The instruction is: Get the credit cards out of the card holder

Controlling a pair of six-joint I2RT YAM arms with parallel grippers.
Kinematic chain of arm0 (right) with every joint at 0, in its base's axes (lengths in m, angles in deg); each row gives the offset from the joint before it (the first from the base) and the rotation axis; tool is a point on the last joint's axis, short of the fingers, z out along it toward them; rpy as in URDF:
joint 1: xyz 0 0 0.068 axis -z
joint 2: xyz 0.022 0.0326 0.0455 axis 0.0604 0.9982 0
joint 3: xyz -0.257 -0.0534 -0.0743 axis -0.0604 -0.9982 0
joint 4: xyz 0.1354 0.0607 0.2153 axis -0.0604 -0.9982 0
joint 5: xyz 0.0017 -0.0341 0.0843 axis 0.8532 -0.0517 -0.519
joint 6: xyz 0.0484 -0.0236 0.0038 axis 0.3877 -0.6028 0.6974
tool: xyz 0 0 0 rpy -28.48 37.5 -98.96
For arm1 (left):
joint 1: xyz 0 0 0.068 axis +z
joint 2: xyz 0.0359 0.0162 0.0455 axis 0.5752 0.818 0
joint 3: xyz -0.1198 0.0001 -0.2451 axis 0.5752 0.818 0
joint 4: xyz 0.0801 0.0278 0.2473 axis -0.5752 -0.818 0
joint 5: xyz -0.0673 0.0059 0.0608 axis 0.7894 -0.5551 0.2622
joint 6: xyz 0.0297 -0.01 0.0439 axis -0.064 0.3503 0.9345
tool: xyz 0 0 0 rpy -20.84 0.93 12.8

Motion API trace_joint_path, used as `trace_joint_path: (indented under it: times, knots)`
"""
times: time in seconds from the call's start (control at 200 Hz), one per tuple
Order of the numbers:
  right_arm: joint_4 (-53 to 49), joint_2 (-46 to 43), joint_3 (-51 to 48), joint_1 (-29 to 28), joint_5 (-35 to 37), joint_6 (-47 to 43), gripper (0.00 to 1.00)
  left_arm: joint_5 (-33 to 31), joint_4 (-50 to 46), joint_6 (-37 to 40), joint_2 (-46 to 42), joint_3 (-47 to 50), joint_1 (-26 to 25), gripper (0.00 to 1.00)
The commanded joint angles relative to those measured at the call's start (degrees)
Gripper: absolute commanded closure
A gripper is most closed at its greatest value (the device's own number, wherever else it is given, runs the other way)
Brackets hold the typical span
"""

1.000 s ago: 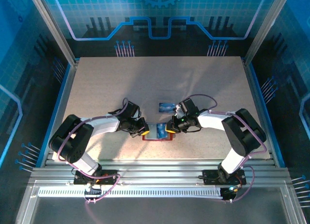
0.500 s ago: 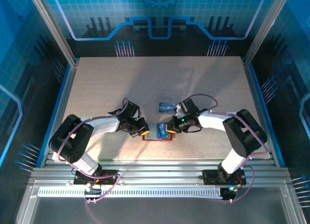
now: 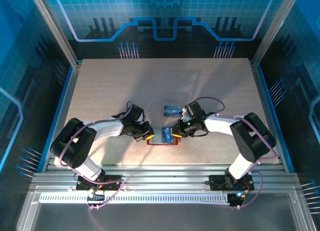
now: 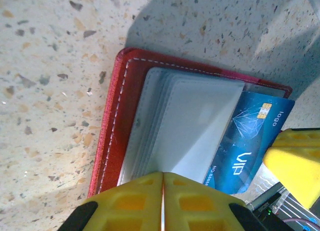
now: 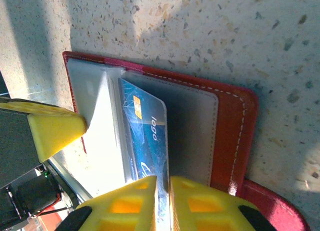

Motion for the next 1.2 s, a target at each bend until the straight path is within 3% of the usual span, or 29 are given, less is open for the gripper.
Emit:
trace_joint_path:
  times: [0.0, 0.42, 0.59, 0.875, 1.196]
  knots:
    - [-1.3, -1.3, 0.5, -1.1, -0.7, 0.8, 0.83, -0.7, -2.4, 0.4, -1.3, 0.0, 0.4, 0.89]
    - [-1.7, -1.8, 2.1, -3.2, 0.1, 1.8, 0.83, -0.8, -2.4, 0.4, -2.3, 0.2, 0.4, 0.88]
    - [-2.3, -1.9, 2.5, -3.5, 0.8, 1.6, 0.88, -0.9, -2.3, 0.3, -2.7, 0.4, 0.4, 0.88]
    - [-11.0, -1.9, 5.6, -3.8, 5.3, -2.9, 0.94, -1.8, -2.3, 0.3, -4.4, 0.5, 0.4, 0.79]
    - [-16.6, -1.6, 8.3, -3.8, 7.8, -5.9, 0.94, -2.5, -2.7, 0.3, -5.5, 0.4, 0.5, 0.77]
